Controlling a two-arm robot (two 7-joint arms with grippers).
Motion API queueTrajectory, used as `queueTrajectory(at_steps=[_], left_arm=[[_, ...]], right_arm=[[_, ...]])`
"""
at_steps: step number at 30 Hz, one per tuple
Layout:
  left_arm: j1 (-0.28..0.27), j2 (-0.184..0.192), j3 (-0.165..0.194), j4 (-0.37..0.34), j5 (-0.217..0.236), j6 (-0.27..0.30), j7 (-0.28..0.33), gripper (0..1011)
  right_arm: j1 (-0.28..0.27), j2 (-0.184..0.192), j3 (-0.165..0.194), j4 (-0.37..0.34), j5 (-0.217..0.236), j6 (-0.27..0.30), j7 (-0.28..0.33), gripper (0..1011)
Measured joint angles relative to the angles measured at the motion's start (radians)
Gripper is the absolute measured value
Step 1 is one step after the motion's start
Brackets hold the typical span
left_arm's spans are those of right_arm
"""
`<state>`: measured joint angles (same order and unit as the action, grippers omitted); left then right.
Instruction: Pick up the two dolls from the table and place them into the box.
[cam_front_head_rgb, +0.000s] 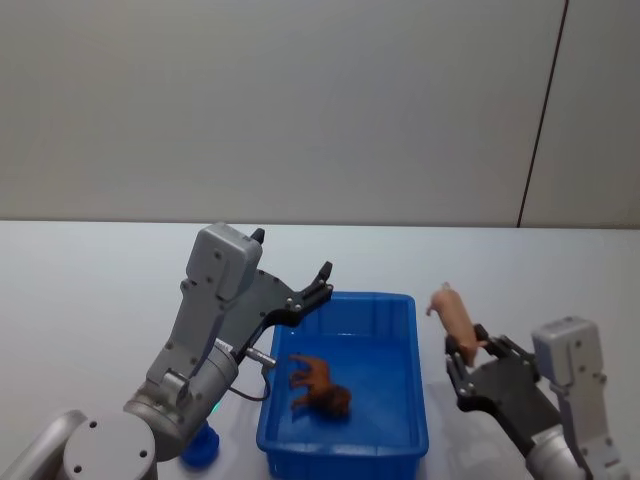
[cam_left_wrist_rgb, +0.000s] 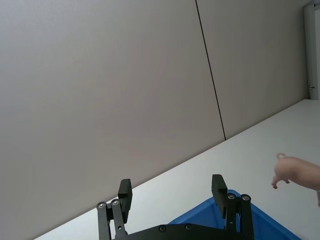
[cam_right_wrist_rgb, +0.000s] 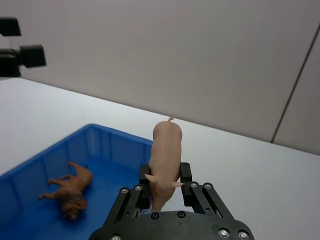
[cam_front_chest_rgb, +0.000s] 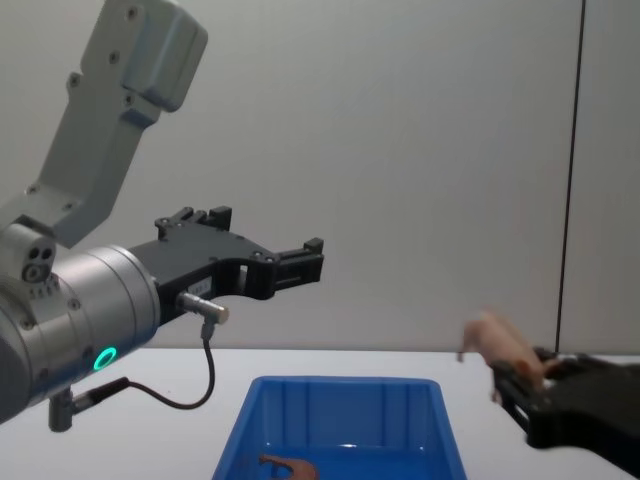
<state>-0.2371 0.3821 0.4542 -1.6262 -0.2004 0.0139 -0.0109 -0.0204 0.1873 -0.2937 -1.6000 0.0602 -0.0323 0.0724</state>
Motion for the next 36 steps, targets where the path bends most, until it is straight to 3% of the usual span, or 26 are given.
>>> queueTrajectory(at_steps=[14,27,36], left_arm=[[0.0,0.0,0.0,0.0,0.0,0.0,0.0,1003],[0.0,0.0,0.0,0.0,0.0,0.0,0.0,1003],[0.0,0.0,0.0,0.0,0.0,0.0,0.0,1003]], right_arm=[[0.086,-0.06,-0.024,0.045,0.005,0.085,0.113,371],[0.154,-0.113,-0.047,0.138,0.0,0.155,0.155,801],[0.154,-0.119,-0.049,0.14,0.005,0.161,0.128,1001]])
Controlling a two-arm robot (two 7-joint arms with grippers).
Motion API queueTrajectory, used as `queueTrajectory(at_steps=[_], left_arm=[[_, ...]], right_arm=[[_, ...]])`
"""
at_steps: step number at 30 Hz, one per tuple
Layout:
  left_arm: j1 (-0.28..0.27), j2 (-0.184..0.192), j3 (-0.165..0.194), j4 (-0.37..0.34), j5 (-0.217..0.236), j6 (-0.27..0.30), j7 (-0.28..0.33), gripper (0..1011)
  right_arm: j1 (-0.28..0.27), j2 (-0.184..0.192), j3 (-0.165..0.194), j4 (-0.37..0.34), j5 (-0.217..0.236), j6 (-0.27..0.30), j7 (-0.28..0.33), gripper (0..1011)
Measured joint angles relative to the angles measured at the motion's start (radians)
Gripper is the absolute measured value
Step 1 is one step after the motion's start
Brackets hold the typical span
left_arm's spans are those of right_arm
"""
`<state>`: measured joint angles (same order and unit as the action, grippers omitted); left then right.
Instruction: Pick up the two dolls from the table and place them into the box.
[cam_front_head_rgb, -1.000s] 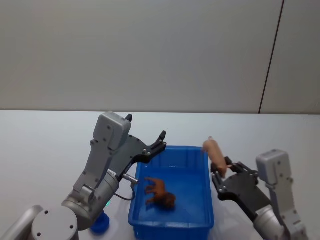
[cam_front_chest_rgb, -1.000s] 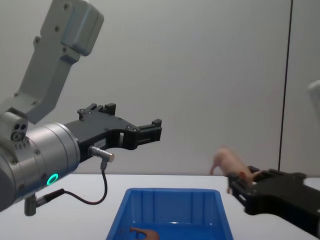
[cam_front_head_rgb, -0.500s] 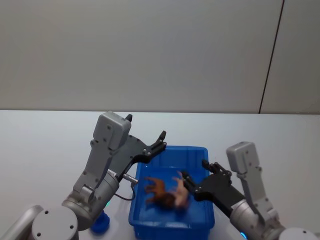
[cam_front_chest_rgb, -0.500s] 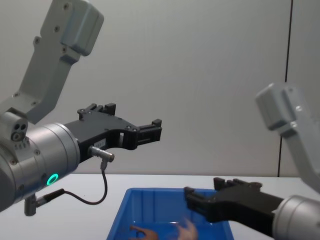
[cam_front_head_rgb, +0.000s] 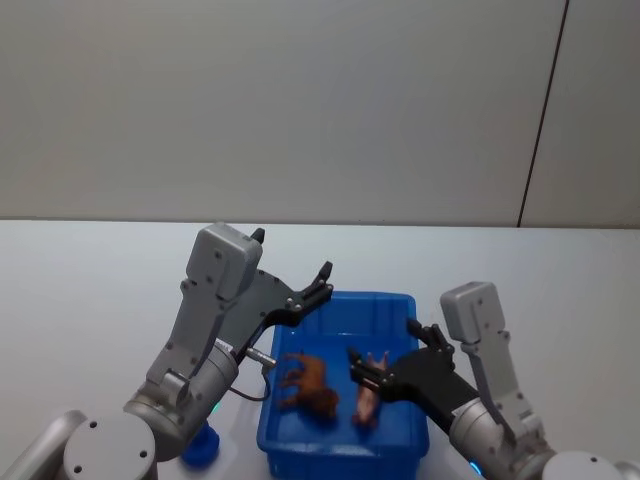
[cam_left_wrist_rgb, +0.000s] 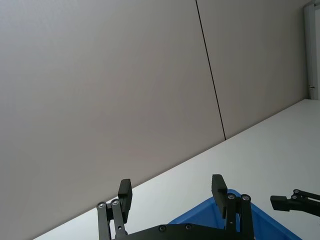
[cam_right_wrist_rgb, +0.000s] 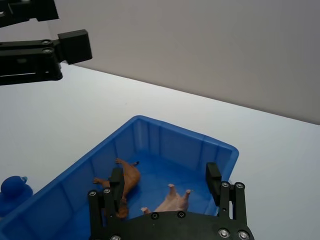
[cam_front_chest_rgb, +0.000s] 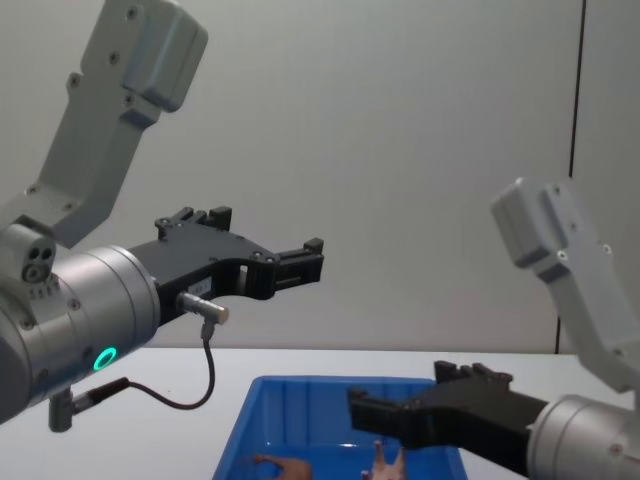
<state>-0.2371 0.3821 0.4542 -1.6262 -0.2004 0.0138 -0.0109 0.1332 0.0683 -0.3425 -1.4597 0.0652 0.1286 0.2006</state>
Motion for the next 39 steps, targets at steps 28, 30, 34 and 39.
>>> queueTrajectory(at_steps=[28,30,34,39], left_arm=[[0.0,0.0,0.0,0.0,0.0,0.0,0.0,1003],[0.0,0.0,-0.001,0.0,0.0,0.0,-0.001,1003],[0.001,-0.001,-0.002,0.0,-0.002,0.003,-0.001,1003],[0.003,-0.001,-0.006,0.001,-0.011,0.013,0.0,1003]], right_arm=[[-0.173,0.112,0.069,-0.182,0.069,-0.032,-0.244,1001],[-0.181,0.117,0.072,-0.189,0.073,-0.033,-0.254,1001],[-0.191,0.124,0.077,-0.198,0.076,-0.034,-0.266,1001],[-0.202,0.131,0.081,-0.208,0.08,-0.036,-0.278,1001]])
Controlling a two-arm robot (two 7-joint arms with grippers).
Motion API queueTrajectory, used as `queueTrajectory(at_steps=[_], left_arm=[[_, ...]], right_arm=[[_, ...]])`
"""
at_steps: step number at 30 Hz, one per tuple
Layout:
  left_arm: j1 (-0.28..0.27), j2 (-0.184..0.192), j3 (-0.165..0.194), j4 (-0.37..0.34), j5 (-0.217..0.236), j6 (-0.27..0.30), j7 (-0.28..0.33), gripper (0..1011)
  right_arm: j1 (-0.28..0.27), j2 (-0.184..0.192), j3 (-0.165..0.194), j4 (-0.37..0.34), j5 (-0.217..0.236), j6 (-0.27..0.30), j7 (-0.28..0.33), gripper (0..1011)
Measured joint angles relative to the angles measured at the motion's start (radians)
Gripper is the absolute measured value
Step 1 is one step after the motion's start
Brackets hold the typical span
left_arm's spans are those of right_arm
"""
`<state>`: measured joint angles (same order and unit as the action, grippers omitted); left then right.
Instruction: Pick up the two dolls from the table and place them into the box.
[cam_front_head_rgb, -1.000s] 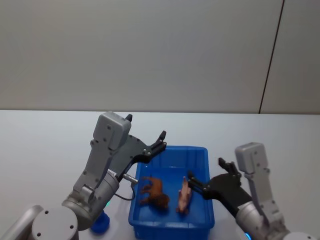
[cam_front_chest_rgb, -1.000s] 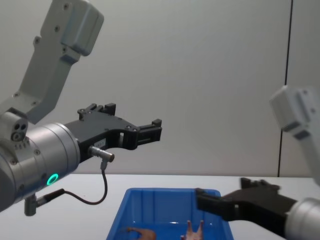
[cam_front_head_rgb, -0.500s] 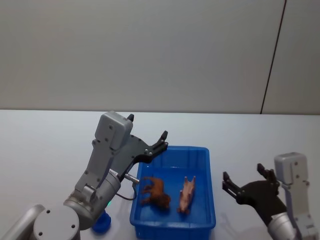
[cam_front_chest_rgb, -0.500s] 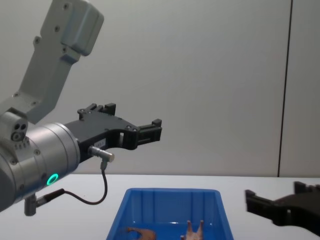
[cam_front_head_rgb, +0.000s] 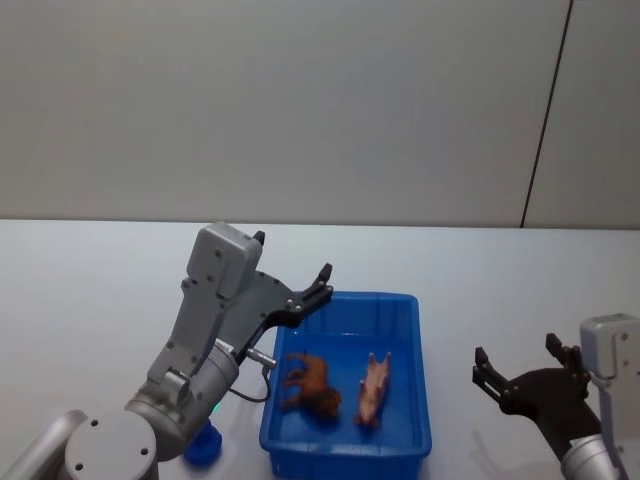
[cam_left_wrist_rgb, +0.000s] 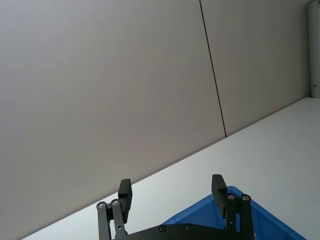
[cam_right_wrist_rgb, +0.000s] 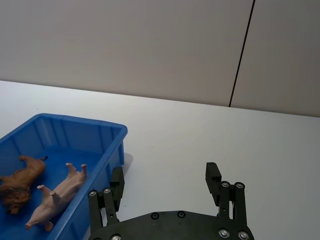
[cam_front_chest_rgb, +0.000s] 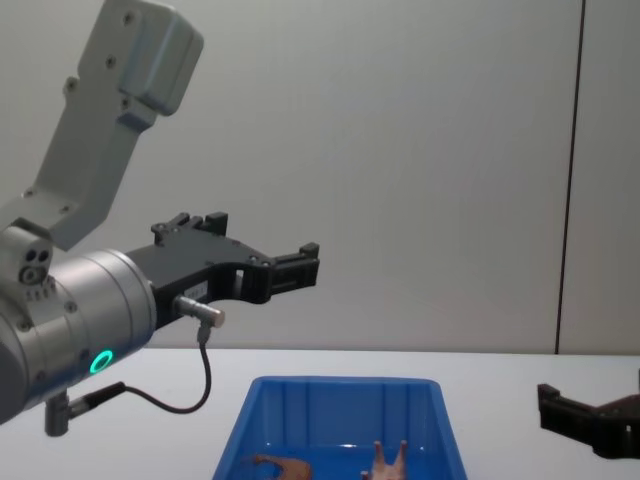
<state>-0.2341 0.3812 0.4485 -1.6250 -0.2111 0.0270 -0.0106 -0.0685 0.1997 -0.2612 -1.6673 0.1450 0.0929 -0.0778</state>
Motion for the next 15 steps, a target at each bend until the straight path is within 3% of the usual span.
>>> queueTrajectory(at_steps=[15], left_arm=[[0.031,0.018,-0.019,-0.016,-0.05,0.072,0.062,1003]], right_arm=[[-0.013,0.009,0.006,-0.011,0.004,-0.002,-0.015,1001]])
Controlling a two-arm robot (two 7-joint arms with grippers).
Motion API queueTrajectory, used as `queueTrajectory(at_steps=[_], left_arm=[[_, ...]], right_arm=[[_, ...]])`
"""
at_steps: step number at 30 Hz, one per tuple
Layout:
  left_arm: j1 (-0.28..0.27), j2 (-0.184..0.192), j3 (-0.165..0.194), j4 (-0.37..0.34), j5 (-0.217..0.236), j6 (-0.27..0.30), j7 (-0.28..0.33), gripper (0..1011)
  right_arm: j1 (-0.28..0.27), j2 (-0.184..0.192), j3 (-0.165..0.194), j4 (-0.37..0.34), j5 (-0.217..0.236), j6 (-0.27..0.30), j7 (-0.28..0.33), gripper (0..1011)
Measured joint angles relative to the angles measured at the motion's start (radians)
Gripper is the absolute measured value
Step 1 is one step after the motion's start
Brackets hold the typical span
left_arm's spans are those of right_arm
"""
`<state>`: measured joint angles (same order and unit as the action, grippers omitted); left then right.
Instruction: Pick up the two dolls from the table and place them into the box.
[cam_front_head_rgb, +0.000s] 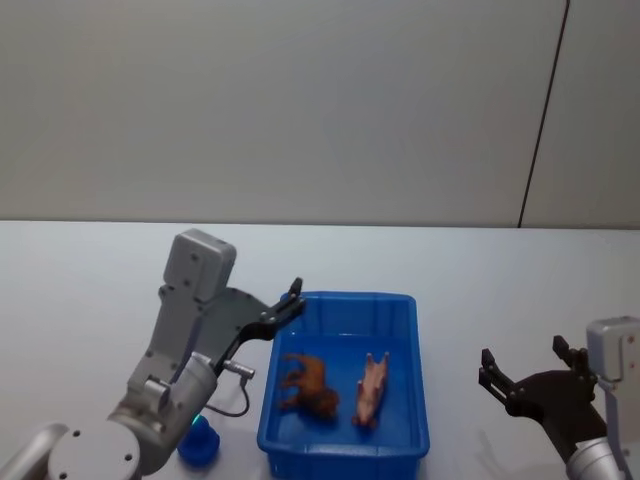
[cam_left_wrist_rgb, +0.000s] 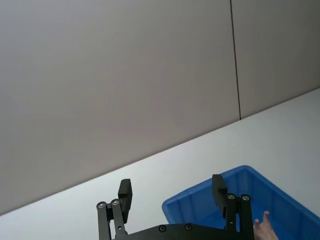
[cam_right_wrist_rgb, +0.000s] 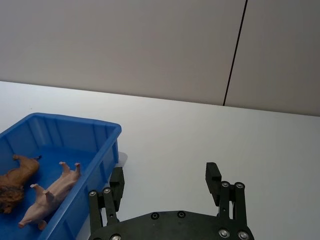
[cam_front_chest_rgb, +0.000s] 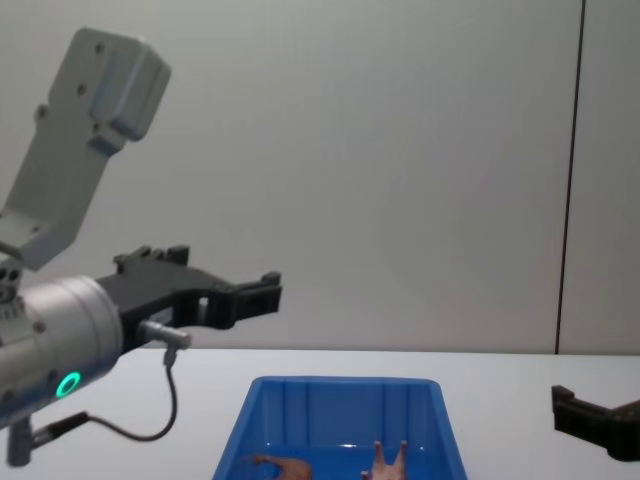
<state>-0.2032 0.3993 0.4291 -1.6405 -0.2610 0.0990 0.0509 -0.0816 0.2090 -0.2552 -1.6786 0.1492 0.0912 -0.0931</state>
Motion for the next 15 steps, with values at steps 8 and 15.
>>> queueTrajectory(at_steps=[8,15], left_arm=[[0.03,0.02,-0.013,-0.016,-0.04,0.043,0.039,1003],[0.063,0.041,-0.026,-0.029,-0.086,0.088,0.071,1003]], right_arm=[[-0.003,0.002,0.001,-0.003,0.001,0.0,-0.004,1001],[-0.004,0.003,0.002,-0.004,0.001,0.0,-0.005,1001]])
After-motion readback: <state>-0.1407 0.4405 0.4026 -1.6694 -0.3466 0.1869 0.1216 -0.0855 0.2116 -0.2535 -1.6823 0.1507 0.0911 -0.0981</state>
